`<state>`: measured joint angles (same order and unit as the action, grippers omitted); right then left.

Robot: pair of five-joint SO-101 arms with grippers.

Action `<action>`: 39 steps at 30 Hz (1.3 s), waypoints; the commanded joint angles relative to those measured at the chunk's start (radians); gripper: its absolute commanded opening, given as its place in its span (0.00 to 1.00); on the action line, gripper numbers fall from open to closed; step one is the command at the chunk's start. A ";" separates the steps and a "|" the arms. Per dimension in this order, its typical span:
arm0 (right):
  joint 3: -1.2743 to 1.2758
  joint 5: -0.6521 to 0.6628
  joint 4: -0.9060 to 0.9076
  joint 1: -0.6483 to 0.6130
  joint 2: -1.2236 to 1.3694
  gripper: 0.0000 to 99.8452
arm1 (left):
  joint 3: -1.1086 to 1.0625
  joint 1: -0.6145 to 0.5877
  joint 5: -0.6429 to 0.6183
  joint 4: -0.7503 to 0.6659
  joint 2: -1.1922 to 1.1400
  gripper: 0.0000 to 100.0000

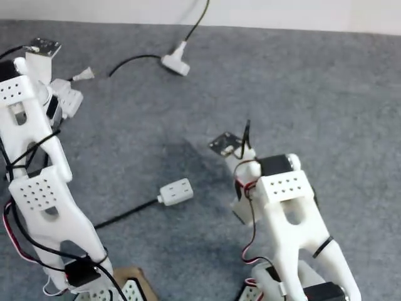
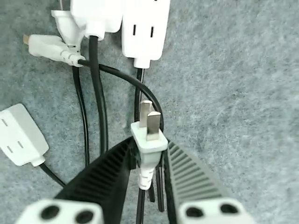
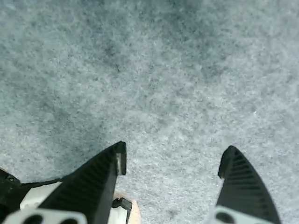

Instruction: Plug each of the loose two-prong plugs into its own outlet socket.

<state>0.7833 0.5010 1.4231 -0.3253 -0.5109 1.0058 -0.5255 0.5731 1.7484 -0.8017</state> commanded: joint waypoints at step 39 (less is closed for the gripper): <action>-0.025 0.020 0.012 -0.012 -0.031 0.31 | 0.056 -0.119 0.002 -0.083 0.001 0.13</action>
<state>0.7833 0.5071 1.4231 -0.3253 -0.5109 1.0579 -0.6391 0.5654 1.6747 -0.8048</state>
